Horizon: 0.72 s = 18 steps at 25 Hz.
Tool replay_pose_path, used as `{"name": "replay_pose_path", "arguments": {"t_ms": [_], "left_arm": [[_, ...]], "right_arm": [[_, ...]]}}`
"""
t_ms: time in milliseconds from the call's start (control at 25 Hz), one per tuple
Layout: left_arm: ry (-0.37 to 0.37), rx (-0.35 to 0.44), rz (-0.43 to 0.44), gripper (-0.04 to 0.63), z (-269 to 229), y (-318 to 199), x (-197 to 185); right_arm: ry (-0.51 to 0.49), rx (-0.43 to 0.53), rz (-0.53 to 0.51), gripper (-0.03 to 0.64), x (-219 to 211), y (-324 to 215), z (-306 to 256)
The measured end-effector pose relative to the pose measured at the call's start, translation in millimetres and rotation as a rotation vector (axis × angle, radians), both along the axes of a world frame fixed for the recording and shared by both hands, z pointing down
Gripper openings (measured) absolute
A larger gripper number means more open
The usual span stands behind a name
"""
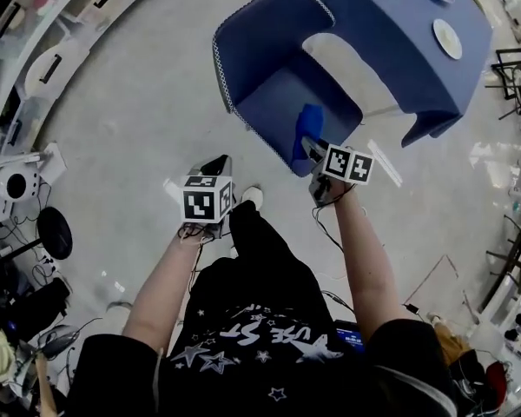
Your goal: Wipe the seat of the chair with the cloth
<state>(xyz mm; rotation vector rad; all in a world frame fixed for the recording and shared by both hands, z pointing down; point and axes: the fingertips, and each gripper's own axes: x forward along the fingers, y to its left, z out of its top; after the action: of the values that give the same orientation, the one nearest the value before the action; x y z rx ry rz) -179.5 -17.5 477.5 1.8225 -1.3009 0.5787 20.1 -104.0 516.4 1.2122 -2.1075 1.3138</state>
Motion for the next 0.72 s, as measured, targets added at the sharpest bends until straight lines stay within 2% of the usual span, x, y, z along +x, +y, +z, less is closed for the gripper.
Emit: {"name": "replay_pose_path", "arguments": {"t_ms": [120, 360, 480, 720], "left_arm": [[0.008, 0.034, -0.026, 0.020, -19, 29, -11], [0.041, 0.102, -0.075, 0.020, -52, 86, -26], [0.058, 0.136, -0.101, 0.020, -69, 112, -32], [0.047, 0.218, -0.124, 0.020, -96, 158, -46]], "right_arm": [[0.027, 0.056, -0.044, 0.112, -16, 20, -26], [0.056, 0.115, -0.062, 0.112, -31, 74, -64], [0.069, 0.136, -0.066, 0.112, -30, 107, -78], [0.097, 0.229, -0.104, 0.110, -28, 155, -107]]}}
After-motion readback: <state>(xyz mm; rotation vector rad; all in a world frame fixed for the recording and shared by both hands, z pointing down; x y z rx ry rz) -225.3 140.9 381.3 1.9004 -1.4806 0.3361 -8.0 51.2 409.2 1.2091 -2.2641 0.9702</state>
